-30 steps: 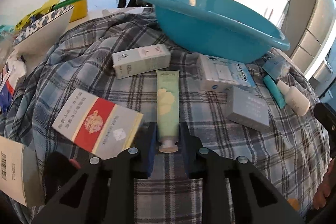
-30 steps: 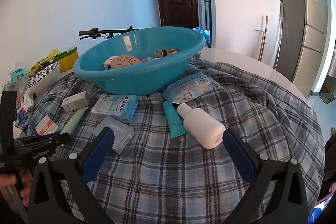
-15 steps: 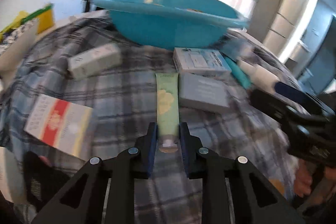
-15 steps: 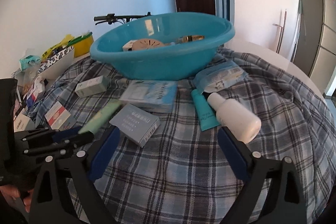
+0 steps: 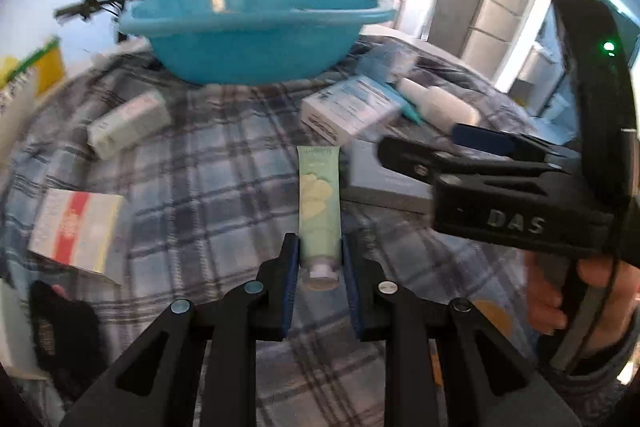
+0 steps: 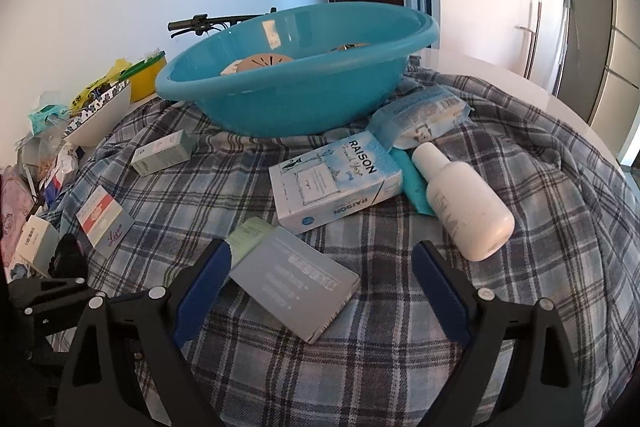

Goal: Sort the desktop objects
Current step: 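Hold the green tube with the left gripper while the right gripper grasps the grey box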

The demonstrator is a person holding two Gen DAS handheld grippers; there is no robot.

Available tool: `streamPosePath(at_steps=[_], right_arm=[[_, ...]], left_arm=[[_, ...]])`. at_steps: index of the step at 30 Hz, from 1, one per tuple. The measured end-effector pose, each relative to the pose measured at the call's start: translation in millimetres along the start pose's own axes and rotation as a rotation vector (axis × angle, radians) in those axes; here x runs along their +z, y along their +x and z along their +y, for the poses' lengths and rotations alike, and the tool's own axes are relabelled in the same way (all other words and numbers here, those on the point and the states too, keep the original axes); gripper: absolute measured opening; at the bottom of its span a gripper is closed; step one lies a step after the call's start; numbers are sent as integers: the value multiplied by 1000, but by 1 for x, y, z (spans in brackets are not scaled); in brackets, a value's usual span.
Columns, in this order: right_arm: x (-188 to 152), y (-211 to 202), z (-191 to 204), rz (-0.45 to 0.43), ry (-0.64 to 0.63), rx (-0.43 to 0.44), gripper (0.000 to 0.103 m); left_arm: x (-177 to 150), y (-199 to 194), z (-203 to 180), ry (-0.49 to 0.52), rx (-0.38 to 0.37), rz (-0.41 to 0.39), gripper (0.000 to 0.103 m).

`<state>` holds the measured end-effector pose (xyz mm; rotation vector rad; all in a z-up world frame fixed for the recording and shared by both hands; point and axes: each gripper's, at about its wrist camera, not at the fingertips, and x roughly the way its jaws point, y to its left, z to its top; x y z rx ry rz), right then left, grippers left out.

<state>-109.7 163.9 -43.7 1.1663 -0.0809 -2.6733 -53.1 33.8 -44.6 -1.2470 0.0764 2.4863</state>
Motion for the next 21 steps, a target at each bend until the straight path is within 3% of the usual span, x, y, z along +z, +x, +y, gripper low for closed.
streamPosePath(at_steps=[7,12,18,20,21], right_arm=[[-8,10,1,57,-47,15,91],[-9,25,1,94,-31,80,92],[-12,28,18,115,-139,56,92],[-12,26,18,103,-134,40,71],[-12,25,17,100,-124,30,67]], left_arm=[[3,-4,25,-64,60,-19,23],[3,-6,30,-74,55,-20,23],[3,-5,30,-74,55,-19,23],[3,-5,30,-74,54,-19,23],[2,-6,30,-75,53,-19,23]])
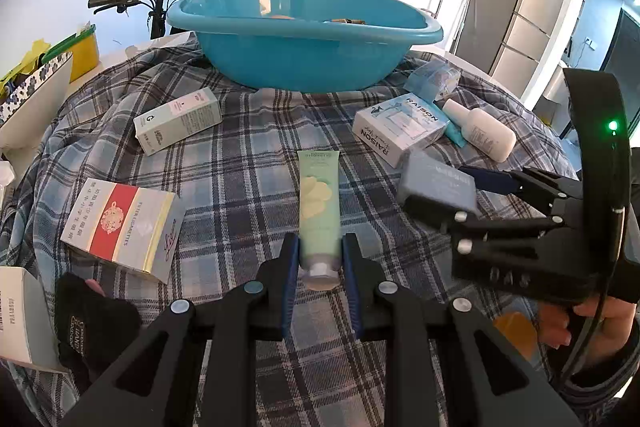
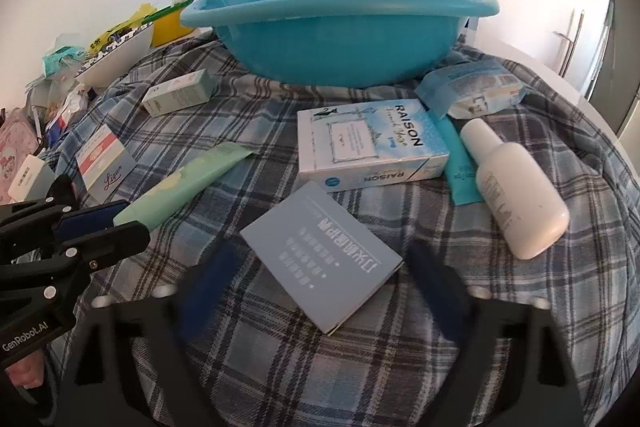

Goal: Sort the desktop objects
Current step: 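Hold the green tube with the left gripper while the right gripper grasps the grey box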

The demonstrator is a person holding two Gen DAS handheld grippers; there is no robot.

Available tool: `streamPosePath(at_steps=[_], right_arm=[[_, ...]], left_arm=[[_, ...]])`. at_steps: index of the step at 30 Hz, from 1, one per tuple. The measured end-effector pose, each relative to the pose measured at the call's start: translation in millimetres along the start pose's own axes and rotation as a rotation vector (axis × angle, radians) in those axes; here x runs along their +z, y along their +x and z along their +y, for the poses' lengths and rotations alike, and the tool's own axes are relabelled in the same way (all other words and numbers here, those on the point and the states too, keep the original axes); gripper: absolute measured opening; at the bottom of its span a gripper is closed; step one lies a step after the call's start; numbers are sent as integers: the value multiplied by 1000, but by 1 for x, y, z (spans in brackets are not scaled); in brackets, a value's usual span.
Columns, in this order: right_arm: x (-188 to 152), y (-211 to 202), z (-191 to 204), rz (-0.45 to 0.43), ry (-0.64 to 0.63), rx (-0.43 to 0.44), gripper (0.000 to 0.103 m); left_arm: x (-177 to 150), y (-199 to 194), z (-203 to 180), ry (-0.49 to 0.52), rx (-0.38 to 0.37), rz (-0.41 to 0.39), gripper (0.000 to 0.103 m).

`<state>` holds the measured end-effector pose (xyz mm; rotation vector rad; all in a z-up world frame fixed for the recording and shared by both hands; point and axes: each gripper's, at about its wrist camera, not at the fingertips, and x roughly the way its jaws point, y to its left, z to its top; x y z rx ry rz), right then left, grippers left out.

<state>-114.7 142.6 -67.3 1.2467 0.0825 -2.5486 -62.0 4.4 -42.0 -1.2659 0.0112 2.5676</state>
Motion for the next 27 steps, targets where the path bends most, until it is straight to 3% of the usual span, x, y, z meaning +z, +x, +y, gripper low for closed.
streamPosePath(at_steps=[2,4,8,14,17,19,21,27], right_arm=[[1,-2,-6,-9,28,-8,50],[2,-5,-17,-28,89,11,47],[2,-10,-29,-44,149,34,47],[5,-14,-17,-50,74,8,56],[6,-19,-12,-87,43,-30,56],[6,-22,-12,-106,34,-6,56],[6,-20,-14,-91,35,44,56],[5,-5,-19,-24,64,54,52]], left_arm=[[0,0,0,-4,-3,0,23],[0,0,2,-9,-1,-2,23],[0,1,4,-13,2,-1,23],[0,1,4,-13,3,-1,23],[0,1,4,-12,4,-1,23],[0,1,4,-15,2,-1,23],[-1,1,4,-12,4,-1,23],[-1,1,3,-4,8,1,23]])
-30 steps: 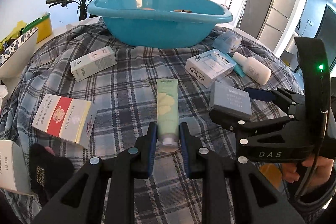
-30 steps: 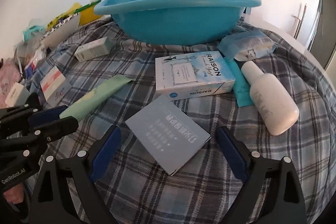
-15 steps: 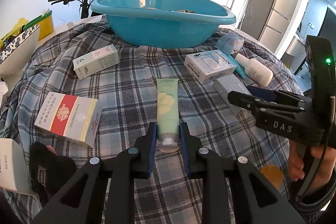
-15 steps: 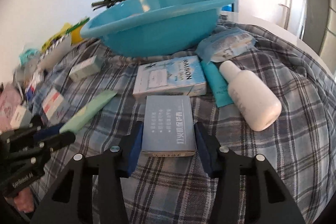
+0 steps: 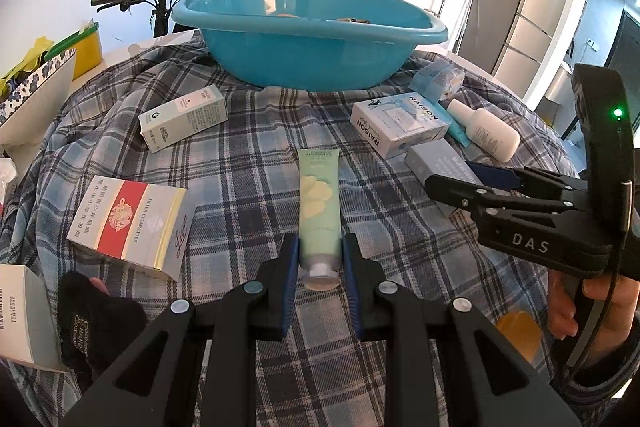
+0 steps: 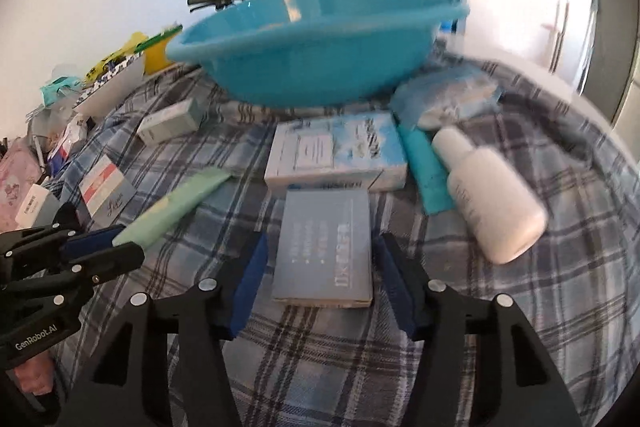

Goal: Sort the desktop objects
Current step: 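Hold the green tube with the left gripper while the right gripper grasps the grey box, then lift the green tube with the left gripper while the right gripper lifts the grey box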

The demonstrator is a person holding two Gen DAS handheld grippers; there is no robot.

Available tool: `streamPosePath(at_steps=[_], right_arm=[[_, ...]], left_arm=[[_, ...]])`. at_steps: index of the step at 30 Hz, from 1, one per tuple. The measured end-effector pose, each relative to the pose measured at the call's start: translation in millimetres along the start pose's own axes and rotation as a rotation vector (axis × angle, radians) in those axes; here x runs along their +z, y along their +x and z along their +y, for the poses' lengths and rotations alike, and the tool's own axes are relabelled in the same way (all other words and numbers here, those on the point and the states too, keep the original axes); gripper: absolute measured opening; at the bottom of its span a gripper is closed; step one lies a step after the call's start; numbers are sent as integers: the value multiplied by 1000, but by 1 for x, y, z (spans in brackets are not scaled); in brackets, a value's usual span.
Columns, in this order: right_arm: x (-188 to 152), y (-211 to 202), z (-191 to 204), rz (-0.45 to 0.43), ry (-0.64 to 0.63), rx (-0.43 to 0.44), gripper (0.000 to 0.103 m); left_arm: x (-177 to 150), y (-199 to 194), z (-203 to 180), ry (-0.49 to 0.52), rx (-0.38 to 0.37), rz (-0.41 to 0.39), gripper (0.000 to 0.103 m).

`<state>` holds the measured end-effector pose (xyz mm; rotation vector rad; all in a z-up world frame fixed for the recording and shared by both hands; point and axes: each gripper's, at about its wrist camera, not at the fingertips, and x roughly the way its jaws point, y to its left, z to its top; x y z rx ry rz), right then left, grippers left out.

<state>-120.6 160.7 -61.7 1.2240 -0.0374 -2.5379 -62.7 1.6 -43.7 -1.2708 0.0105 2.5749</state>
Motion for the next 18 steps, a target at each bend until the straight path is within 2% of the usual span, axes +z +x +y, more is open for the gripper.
streamPosePath(at_steps=[10,13,18], right_arm=[[-1,1,12,-6,-68,-72,47],[1,-3,14,-18,-80,-54,47],[1,6,15,14,-74,-44,47]], left_arm=[[1,1,1,-1,0,1,23],[1,1,0,-2,0,2,23],[0,2,-1,6,7,2,23]])
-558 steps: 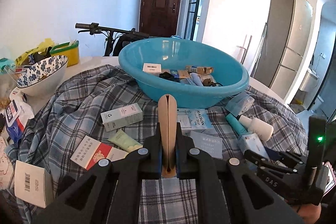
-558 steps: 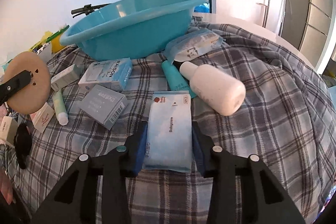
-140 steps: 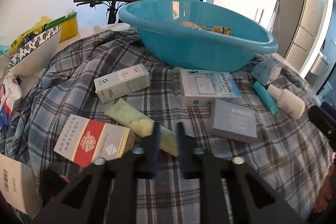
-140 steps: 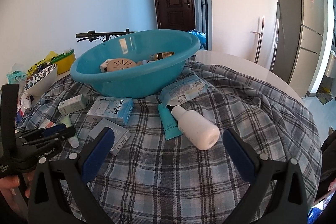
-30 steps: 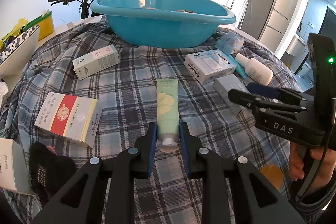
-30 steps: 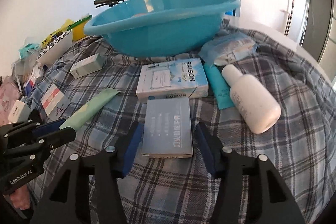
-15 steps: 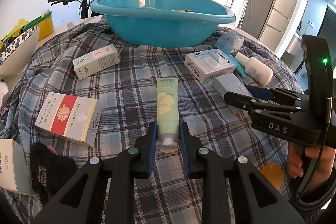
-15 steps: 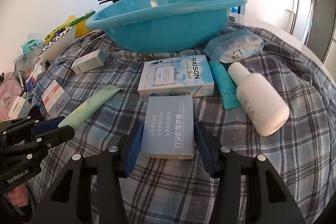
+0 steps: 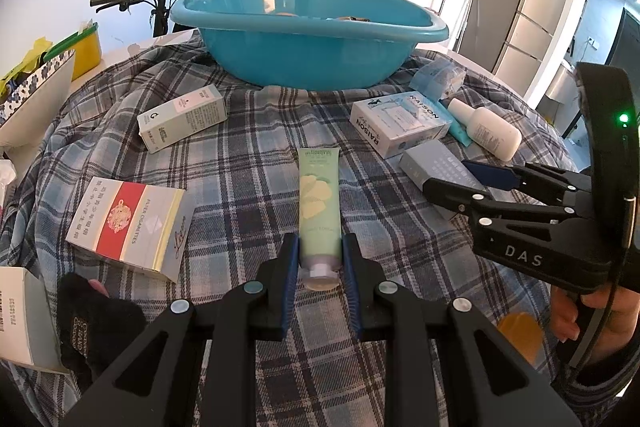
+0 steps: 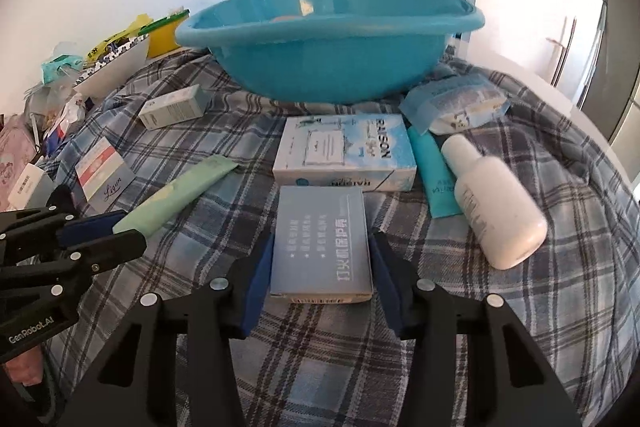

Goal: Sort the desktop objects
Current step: 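Lift the green tube with the left gripper while the right gripper lifts the grey box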

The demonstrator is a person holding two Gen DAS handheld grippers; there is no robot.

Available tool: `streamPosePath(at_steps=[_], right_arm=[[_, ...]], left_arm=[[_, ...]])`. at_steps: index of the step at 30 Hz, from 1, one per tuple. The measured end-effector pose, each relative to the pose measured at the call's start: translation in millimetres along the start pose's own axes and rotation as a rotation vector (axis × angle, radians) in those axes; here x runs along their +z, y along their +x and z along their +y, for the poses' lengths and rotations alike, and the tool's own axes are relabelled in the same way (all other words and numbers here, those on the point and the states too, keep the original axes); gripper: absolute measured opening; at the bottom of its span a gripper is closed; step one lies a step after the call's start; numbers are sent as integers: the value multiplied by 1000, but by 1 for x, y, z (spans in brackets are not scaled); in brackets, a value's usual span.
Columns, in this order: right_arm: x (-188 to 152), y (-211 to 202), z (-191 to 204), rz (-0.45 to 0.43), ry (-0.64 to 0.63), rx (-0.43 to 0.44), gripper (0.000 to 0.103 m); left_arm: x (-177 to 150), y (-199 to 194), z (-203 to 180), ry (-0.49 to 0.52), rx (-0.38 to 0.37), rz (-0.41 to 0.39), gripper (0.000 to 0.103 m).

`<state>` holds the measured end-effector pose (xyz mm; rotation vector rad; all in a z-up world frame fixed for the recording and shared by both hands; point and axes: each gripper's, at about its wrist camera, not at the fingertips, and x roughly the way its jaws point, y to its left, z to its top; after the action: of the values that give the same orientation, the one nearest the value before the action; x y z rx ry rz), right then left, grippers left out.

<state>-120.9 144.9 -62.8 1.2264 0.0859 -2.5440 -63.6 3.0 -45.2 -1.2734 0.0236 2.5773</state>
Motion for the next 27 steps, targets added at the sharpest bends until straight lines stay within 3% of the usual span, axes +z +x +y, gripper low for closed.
streamPosePath(at_steps=[7,10,17,27], right_arm=[[7,-13,5,-56,-10,22,49],[9,-6,10,-28,-32,-29,50],[6,7,14,27,-50,-33,49],[1,6,29,15,-112,-26,46]], left_arm=[[-1,2,-1,-1,0,4,23],[-1,1,-2,5,2,3,23],[-1,1,0,3,-3,3,23],[-4,3,3,-10,-1,1,23]])
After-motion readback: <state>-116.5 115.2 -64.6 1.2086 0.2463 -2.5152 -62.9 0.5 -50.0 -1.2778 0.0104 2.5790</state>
